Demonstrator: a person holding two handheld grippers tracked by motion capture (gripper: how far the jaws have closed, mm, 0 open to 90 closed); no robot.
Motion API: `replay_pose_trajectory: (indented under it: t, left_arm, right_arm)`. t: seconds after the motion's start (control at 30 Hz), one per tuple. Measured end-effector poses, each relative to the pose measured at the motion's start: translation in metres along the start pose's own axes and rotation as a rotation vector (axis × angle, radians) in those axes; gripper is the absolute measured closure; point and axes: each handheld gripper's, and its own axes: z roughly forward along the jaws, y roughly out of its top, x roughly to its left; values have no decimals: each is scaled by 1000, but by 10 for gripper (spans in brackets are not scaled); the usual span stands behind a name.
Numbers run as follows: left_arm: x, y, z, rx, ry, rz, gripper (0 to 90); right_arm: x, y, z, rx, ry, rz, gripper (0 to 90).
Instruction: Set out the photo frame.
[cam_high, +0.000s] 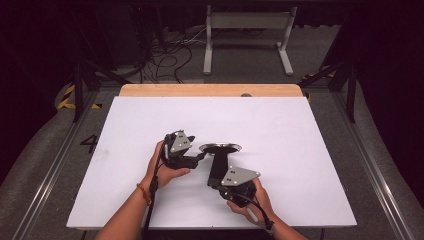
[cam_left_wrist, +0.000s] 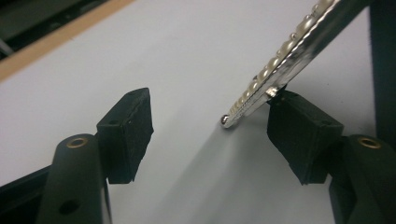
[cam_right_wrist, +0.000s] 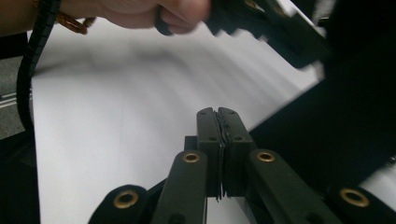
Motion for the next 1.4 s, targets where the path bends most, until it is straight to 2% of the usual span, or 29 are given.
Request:
replay_pose_trajectory:
  t: [0.07, 0.1, 0.13, 0.17, 0.2, 0.23, 0.27, 0.37, 0.4, 0.47, 0.53, 0.6, 0.7, 0.73, 0.8, 0.87, 1.0, 1.1, 1.13, 1.3, 1.4]
  left_arm:
    - [1, -1, 6, -2, -19, -4, 340]
    - [1, -1, 6, -2, -19, -4, 343]
    - [0, 0, 7, -2, -17, 5, 370]
    - [-2, 1, 9, 0, -32, 25, 399]
    - [-3, 1, 10, 4, -52, 33, 425]
    - [-3, 1, 10, 4, -52, 33, 495]
    - [-4, 2, 12, 6, -63, 39, 495]
    - [-7, 1, 15, -7, -103, 33, 600]
    - [-9, 1, 16, -1, -91, 42, 651]
    - [-9, 1, 16, -2, -88, 47, 654]
    - [-10, 1, 15, 5, -82, 54, 666]
    - [-12, 1, 14, 18, -69, 62, 675]
    - [-13, 0, 10, 29, -61, 43, 685]
    - [-16, 0, 6, 51, -40, 55, 704]
    - [-17, 0, 3, 67, -24, 60, 713]
    - [-19, 0, 0, 70, -13, 52, 735]
    - [-24, 1, -4, 96, 9, 66, 747]
    - [-26, -1, -5, 90, 20, 76, 760]
    - [-27, -2, -5, 82, 21, 63, 770]
    - [-30, -3, -5, 72, 25, 60, 779]
    - [-31, -4, -4, 61, 23, 51, 774]
  right_arm:
    - [5, 1, 14, 16, -20, -17, 883]
    - [5, 1, 14, 16, -20, -17, 883]
    - [7, 0, 20, 21, -24, -11, 851]
    - [8, -1, 24, 26, -47, -7, 853]
    - [8, -1, 26, 28, -49, -5, 863]
    - [8, -1, 26, 28, -49, -5, 863]
    - [9, -1, 28, 31, -58, -6, 879]
    - [10, -2, 32, 34, -79, -8, 890]
    - [12, -2, 34, 45, -105, -23, 891]
    - [12, -2, 35, 47, -106, -24, 891]
    - [12, -2, 35, 53, -137, -29, 883]
    - [10, -3, 35, 53, -131, -14, 885]
    - [11, -4, 36, 66, -139, -23, 887]
    - [13, -4, 36, 71, -151, -29, 882]
    - [14, -4, 36, 74, -159, -35, 879]
    - [16, -5, 40, 83, -161, -16, 868]
    - [18, -6, 41, 92, -168, -9, 867]
    - [15, -8, 35, 91, -165, 0, 882]
    - [12, -10, 33, 94, -164, 0, 884]
    - [4, -16, 24, 99, -160, -7, 892]
    - [1, -18, 19, 101, -154, 10, 894]
